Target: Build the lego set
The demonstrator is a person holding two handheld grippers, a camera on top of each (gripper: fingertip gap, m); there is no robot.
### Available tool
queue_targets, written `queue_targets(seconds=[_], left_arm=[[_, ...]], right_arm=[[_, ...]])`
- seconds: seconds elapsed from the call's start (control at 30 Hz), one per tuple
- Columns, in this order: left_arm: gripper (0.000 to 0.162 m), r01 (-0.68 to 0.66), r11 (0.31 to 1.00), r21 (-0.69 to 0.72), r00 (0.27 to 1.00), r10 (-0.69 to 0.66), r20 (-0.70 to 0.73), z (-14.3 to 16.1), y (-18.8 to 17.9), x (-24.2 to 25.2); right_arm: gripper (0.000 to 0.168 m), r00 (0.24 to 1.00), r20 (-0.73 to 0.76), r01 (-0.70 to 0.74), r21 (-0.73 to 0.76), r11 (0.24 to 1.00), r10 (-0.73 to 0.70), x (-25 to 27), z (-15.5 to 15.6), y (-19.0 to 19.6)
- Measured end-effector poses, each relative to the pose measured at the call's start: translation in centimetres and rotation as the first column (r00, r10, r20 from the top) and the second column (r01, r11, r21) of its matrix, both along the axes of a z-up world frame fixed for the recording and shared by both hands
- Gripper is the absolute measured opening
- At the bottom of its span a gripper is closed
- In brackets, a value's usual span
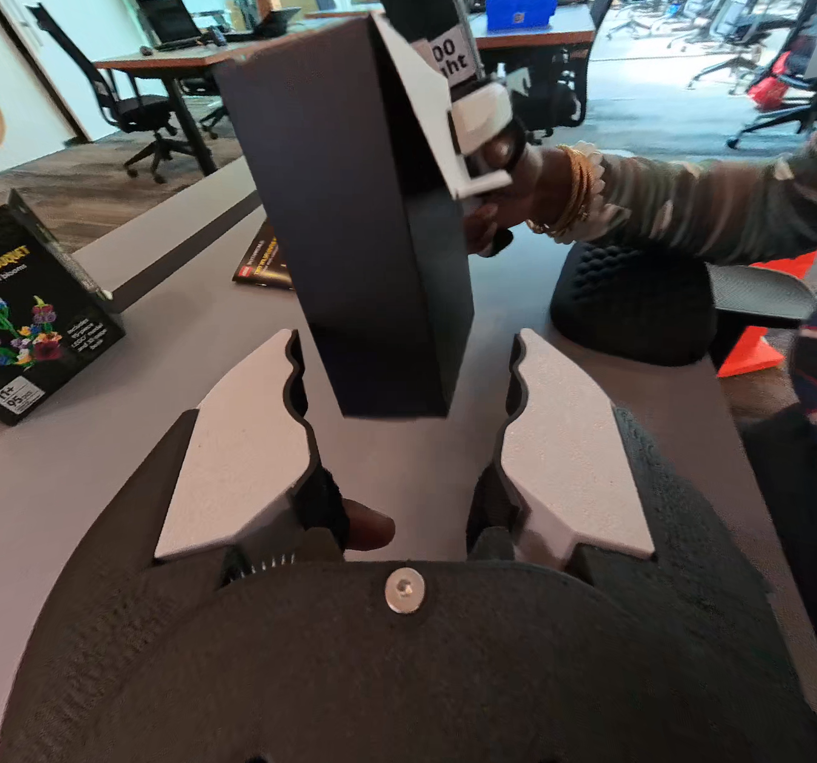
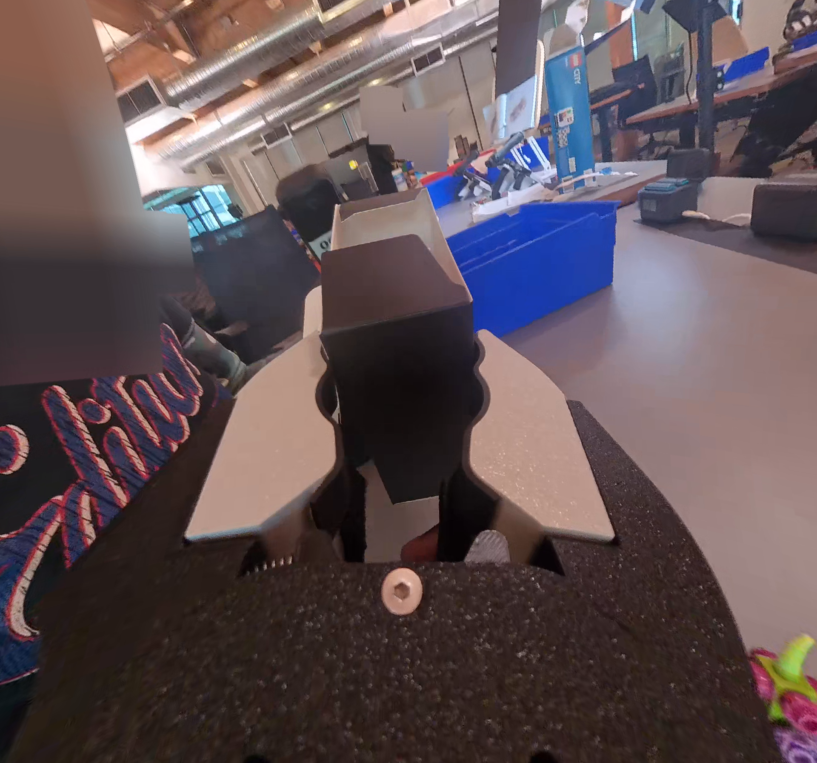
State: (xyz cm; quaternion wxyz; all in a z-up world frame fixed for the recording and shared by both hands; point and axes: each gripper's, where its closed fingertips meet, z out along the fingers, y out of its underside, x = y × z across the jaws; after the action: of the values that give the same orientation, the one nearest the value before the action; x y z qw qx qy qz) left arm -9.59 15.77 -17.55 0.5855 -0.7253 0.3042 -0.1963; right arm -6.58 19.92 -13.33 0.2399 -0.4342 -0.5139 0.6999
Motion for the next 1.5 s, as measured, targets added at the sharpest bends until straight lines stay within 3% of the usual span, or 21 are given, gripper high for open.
queue_targets(seconds=[0.17, 0.37, 0.53, 0.63, 0.73, 0.9, 1.33, 1.43, 1.5], left_arm=[[0.07, -0.067, 0.997, 0.023, 0.997, 0.066, 0.046, 0.3, 1.6, 0.4], [0.058, -0.017, 0.999, 0.038, 0.996, 0.014, 0.083, -0.4, 1.3, 0.7], [0.057, -0.149, 0.988, 0.05, 0.987, 0.146, 0.063, -0.7, 2.6, -0.6], [0.057, -0.242, 0.97, 0.006, 0.967, 0.241, 0.085, -1.1, 3.5, -1.9], [0.057, -0.268, 0.963, -0.022, 0.957, 0.269, 0.108, -1.2, 3.7, -2.3], [0.057, -0.273, 0.962, 0.004, 0.96, 0.273, 0.057, -1.3, 3.4, -2.1], [0.057, -0.268, 0.961, 0.074, 0.96, 0.273, -0.059, -1.7, 3.0, -1.9], [0.057, -0.259, 0.957, 0.13, 0.959, 0.271, -0.079, -1.3, 2.7, -1.7], [0.057, -0.266, 0.949, 0.17, 0.954, 0.285, -0.098, -1.0, 2.6, -1.7]], right_arm=[[0.058, 0.998, 0.066, -0.029, 0.109, 0.994, 0.022, -0.5, -1.8, -1.4], [0.062, 0.997, 0.075, -0.025, 0.151, 0.988, 0.014, -0.7, -2.4, -1.8], [0.093, 0.997, 0.011, 0.077, 0.163, 0.984, -0.08, -0.6, -1.8, 0.3], [0.116, 0.981, -0.056, 0.19, 0.431, 0.882, -0.184, 0.0, -3.2, 2.0], [0.123, 0.976, -0.034, 0.191, 0.599, 0.778, -0.213, -0.1, -5.5, 2.3], [0.113, 0.969, -0.061, 0.229, 0.577, 0.784, -0.239, -1.6, -5.0, 1.6], [0.078, 0.893, -0.287, 0.448, 0.497, 0.743, -0.347, -1.0, 0.6, 2.2], [0.068, 0.836, -0.392, 0.546, 0.528, 0.65, -0.384, -0.4, 2.6, 2.0], [0.056, 0.809, -0.456, 0.588, 0.618, 0.521, -0.372, -0.3, 3.2, 1.1]])
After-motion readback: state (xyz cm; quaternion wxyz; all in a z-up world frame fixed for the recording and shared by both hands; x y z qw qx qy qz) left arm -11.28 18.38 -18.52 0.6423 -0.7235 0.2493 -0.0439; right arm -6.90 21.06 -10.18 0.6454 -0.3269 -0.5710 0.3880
